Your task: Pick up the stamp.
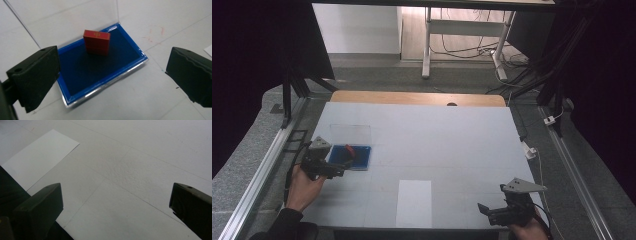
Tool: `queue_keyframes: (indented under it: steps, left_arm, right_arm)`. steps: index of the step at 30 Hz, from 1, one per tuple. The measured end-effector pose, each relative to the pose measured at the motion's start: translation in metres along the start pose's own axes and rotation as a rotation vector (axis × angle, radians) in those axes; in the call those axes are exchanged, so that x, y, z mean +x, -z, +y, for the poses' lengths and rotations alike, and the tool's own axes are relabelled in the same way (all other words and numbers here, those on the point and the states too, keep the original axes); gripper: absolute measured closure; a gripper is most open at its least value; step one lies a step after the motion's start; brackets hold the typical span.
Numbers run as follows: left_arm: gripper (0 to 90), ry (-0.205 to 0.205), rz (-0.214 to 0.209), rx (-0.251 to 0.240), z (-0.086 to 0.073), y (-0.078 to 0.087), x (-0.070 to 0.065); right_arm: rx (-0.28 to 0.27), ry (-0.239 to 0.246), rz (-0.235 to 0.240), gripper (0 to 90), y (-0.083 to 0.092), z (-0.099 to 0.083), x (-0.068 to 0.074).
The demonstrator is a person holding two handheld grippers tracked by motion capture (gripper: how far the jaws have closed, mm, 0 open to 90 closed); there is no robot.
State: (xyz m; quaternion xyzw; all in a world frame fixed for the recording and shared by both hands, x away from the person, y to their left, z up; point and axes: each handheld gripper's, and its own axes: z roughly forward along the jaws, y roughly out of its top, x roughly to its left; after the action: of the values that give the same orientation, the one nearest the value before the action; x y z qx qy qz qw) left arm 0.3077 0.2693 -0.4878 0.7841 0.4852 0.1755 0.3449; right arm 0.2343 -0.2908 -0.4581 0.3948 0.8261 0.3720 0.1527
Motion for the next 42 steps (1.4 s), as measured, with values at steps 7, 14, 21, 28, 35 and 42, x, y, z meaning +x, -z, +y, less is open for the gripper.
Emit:
queue_keyframes:
  steps: [7,14,21,28,35,42]
  left_arm:
    - [0.0,-0.012,-0.017,0.012,0.01,-0.015,0.007]
    - [0.0,-0.042,-0.021,0.049,0.02,-0.033,0.012]
    - [13.7,-0.085,0.01,0.068,0.024,-0.04,0.017]
    - [40.7,-0.074,-0.016,0.092,0.023,-0.04,0.021]
    - [57.8,-0.077,-0.022,0.109,0.024,-0.04,0.02]
    - [58.0,-0.078,-0.013,0.097,0.025,-0.036,0.017]
  right_arm:
    - [0.005,0.002,0.002,0.0,-0.001,0.0,0.0]
    - [0.008,0.004,0.003,0.0,-0.001,0.0,0.0]
    - [0.008,0.003,0.003,0.0,-0.001,0.0,0.0]
    - [0.011,0.01,0.002,0.0,-0.001,0.0,0.001]
    - [0.012,0.013,0.003,0.0,-0.001,0.0,0.001]
    - [0.013,0.016,0.001,0.0,-0.001,0.0,0.001]
